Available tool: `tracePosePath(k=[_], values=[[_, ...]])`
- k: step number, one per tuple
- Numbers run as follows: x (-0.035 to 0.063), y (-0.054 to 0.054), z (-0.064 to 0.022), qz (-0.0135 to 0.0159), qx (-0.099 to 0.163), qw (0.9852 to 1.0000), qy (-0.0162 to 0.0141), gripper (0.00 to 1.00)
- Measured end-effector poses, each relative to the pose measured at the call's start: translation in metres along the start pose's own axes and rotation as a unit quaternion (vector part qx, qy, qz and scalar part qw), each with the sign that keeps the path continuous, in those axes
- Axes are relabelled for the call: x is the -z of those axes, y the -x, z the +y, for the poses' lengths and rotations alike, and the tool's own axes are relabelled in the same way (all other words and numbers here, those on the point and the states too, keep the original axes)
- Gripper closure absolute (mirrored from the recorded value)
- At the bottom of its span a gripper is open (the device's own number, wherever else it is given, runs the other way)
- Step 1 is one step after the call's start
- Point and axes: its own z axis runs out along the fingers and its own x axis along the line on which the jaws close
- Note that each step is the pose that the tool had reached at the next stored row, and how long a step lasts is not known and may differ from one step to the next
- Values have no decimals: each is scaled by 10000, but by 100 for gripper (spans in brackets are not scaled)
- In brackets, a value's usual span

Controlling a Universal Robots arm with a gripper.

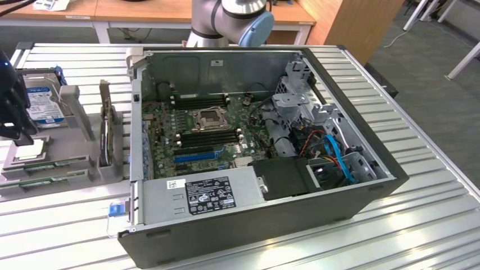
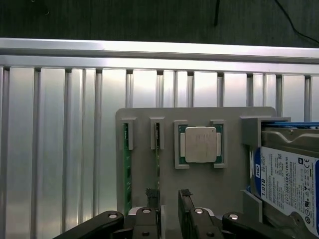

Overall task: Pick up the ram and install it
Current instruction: 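Pick up the ram and move it above insertion slot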

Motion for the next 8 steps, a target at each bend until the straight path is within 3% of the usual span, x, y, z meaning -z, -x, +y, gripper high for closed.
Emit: tracePosePath(k=[8], values=[[-128,-6,-2,0,0,10000,1,70]])
